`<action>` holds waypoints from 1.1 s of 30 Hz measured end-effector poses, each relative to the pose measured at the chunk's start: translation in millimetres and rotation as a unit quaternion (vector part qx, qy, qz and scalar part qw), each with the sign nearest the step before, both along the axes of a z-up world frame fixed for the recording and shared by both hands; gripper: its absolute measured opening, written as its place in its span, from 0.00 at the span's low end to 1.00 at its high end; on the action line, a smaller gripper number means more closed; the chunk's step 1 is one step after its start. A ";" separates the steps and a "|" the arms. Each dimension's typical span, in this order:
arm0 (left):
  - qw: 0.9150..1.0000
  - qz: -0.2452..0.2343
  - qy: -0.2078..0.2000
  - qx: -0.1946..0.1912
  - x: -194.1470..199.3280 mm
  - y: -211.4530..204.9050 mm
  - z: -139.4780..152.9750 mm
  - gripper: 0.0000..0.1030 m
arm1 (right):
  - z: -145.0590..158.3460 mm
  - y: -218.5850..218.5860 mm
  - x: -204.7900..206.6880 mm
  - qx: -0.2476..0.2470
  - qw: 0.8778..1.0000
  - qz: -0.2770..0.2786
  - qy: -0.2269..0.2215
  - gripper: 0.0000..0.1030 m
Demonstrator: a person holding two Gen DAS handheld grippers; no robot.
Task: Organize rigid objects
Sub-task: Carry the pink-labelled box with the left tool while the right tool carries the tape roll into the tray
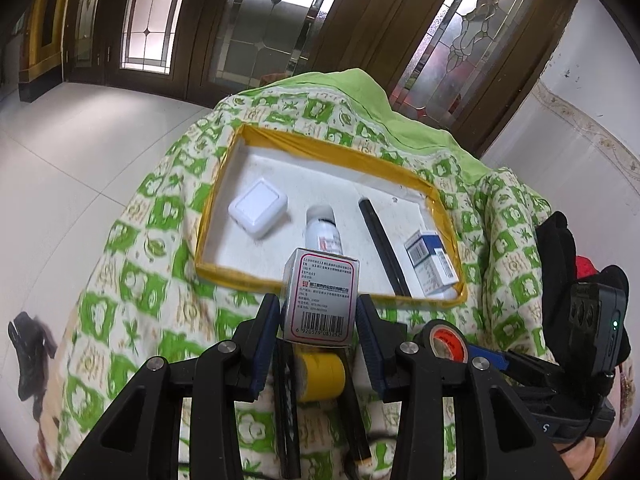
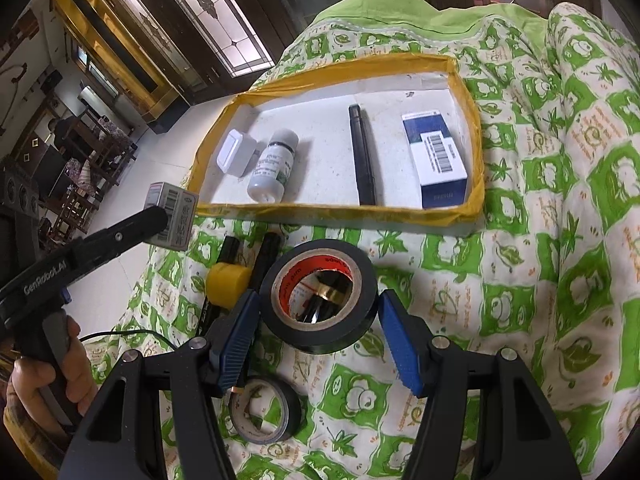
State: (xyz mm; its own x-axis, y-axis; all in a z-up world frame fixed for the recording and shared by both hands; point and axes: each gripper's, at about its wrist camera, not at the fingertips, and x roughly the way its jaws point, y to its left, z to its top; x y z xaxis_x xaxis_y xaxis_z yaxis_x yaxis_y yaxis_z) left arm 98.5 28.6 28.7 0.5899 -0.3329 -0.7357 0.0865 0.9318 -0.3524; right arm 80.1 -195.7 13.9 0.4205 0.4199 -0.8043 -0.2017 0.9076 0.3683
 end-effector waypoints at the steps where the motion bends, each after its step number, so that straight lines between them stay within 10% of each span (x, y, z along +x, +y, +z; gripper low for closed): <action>1: 1.000 0.000 0.000 0.002 3.5 0.0 0.3 0.40 | 0.4 0.0 1.3 0.001 1.000 0.000 0.000 0.60; 33: 0.996 0.011 0.072 0.044 91.6 8.7 -47.0 0.40 | -6.0 25.5 90.2 0.006 1.000 0.002 0.003 0.60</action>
State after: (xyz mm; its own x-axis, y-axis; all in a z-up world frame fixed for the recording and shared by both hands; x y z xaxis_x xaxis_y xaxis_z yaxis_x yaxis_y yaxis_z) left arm 190.2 37.3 -18.2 0.4829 -0.2513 -0.8389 0.0207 0.9609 -0.2760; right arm 170.3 -170.2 7.9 0.4142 0.4314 -0.8014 -0.2035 0.9021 0.3804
